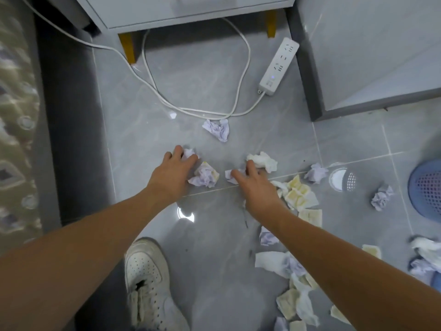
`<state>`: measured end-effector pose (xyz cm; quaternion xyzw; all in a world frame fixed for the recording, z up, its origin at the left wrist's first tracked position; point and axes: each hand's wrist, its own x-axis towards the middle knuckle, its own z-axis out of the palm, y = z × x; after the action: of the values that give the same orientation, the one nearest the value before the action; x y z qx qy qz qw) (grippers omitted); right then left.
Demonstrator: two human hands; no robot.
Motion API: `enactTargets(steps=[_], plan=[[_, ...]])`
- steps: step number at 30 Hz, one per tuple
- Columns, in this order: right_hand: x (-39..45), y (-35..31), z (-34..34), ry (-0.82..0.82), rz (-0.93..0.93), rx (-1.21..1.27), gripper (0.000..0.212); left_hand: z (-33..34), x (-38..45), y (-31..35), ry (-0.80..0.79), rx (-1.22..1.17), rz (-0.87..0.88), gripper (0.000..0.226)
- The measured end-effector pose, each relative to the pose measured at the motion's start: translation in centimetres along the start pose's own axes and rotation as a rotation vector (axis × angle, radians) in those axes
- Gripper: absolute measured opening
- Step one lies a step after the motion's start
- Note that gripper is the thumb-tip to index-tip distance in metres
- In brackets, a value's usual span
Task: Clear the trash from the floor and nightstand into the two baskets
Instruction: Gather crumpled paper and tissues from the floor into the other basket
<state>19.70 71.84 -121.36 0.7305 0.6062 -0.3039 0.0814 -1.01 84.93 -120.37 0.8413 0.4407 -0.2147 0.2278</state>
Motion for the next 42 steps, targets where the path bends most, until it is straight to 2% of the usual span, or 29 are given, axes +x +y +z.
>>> enactTargets(steps=[8, 13, 19, 22, 27, 30, 35, 38, 42], plan=[[0.0, 0.8, 0.0, 0.063, -0.057, 0.142, 0.058, -0.1, 2.8, 1.0, 0.057, -0.124, -0.033, 0.022], [-1.5, 0.4, 0.0, 0.148, -0.053, 0.287, 0.052, 0.6, 1.4, 0.3, 0.199, -0.230, -0.060, 0.003], [-5.3, 0.3, -2.3, 0.278, -0.050, 0.437, 0.031, -0.7, -5.0, 0.5, 0.321, -0.317, -0.165, 0.012], [-8.8, 1.2, -4.8, 0.383, 0.017, 0.563, 0.031, -2.8, -9.2, 3.5, 0.290, -0.346, -0.086, 0.022], [-20.0, 5.2, -9.8, 0.567, 0.257, 0.761, 0.040, -6.8, -15.9, 15.1, 0.197, -0.448, 0.152, 0.022], [-29.2, 10.0, -11.8, 0.655, 0.481, 0.828, 0.038, -9.3, -19.2, 25.5, 0.075, -0.557, 0.295, 0.015], [-43.5, 20.5, -13.6, 0.868, 0.847, 0.828, 0.037, -11.2, -20.9, 44.4, -0.014, -0.532, 0.567, 0.026], [-49.7, 26.6, -13.8, 0.899, 1.025, 0.890, 0.042, -10.3, -21.0, 54.7, -0.071, -0.502, 0.689, 0.021], [-54.3, 32.7, -12.3, 0.820, 1.130, 0.929, 0.048, -6.6, -21.3, 65.5, -0.119, -0.479, 0.698, 0.014]])
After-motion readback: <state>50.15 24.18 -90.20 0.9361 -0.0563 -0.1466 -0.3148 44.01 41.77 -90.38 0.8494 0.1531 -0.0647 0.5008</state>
